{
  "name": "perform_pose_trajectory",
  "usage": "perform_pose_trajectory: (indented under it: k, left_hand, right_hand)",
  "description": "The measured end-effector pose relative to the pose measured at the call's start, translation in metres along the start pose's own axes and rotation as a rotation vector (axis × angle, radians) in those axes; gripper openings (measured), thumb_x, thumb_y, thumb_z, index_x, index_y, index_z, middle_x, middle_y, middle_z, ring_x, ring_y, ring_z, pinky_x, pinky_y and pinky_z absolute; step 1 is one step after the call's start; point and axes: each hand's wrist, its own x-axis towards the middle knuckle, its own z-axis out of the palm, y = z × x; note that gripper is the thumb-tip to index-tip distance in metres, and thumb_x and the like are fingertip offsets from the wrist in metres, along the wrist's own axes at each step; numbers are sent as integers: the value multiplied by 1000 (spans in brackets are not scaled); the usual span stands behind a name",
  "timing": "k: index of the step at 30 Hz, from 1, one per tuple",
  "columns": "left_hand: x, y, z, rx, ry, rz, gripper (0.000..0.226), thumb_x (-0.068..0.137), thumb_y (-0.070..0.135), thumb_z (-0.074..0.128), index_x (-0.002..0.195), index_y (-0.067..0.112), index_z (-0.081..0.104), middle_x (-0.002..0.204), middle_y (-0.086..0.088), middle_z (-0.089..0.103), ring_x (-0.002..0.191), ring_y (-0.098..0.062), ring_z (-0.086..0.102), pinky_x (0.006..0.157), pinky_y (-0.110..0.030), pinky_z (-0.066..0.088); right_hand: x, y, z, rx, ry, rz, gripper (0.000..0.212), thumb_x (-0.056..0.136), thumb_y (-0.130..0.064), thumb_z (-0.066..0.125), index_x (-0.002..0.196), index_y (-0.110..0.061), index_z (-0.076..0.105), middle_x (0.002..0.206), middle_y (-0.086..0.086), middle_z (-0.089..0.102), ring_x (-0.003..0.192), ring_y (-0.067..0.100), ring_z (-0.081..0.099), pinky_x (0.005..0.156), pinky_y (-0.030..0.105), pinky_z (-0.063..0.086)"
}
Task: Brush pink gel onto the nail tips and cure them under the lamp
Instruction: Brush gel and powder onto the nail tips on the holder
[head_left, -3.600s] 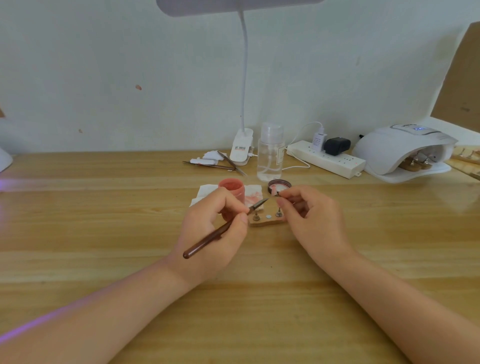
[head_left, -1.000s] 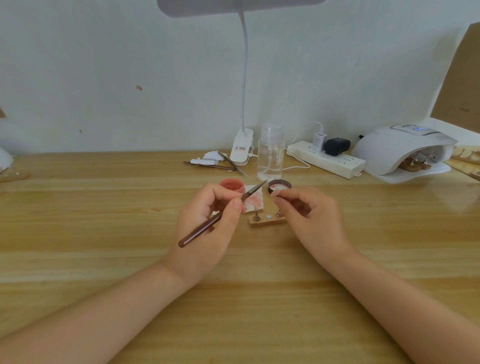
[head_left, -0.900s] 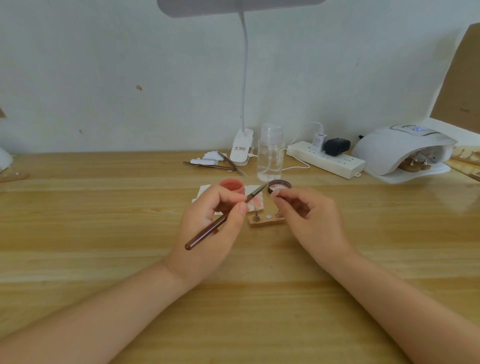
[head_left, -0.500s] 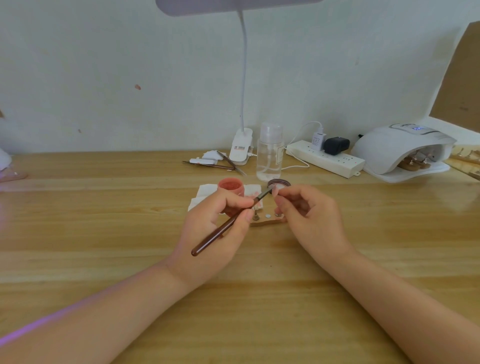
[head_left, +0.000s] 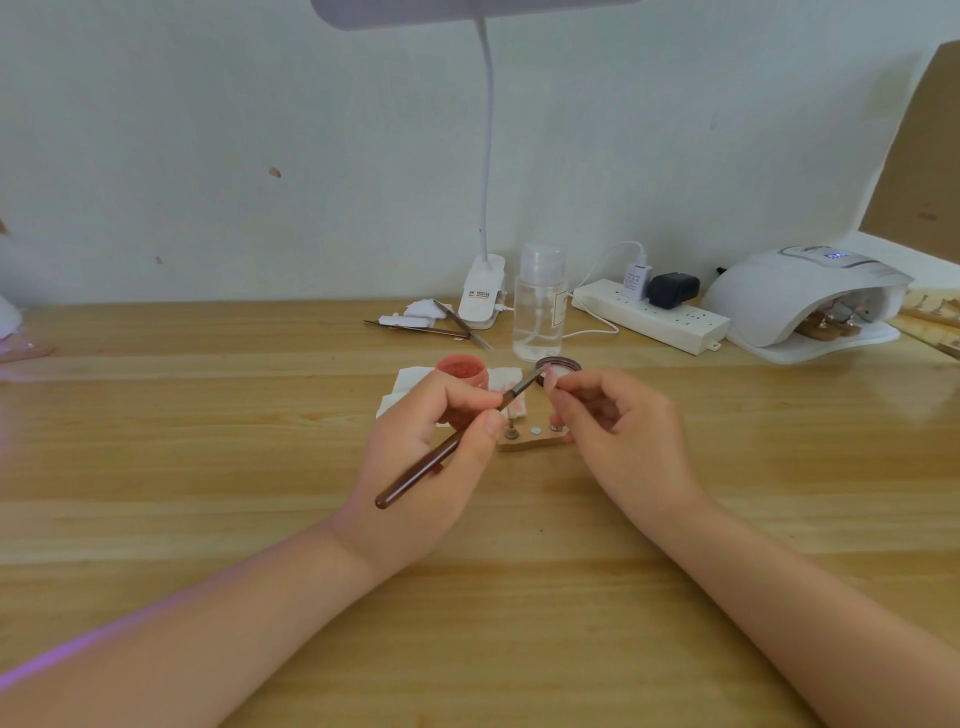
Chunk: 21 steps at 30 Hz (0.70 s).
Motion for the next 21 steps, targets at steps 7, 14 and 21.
perform_pose_trajectory:
  k: [7,14,21]
  left_hand:
    - [-1,0,-4,80,-14,87,6,84,23,55,81,18,58,78,1,64,77,-10,61,71,-17,47]
    - [1,0,-1,-15,30,-38,7,87,35,53,87,34,59,91,5,70,112,-21,61,90,-40,50]
    - [0,4,1,-28,2,-33,17,88,14,51,79,27,58,77,14,69,92,5,64,76,-7,44]
  right_hand:
    - [0,-1,0,-15,-5,-11,21,86,-12,67,85,-33,65,73,-9,69,70,7,67,68,23,55]
    - [0,2,0,1,-4,-24,25,86,-11,67,84,-36,64,78,-11,69,71,8,67,67,25,56]
    - [0,2,1,17,-6,-35,25,86,-12,68,83,-36,64,77,-12,70,72,9,68,66,25,56]
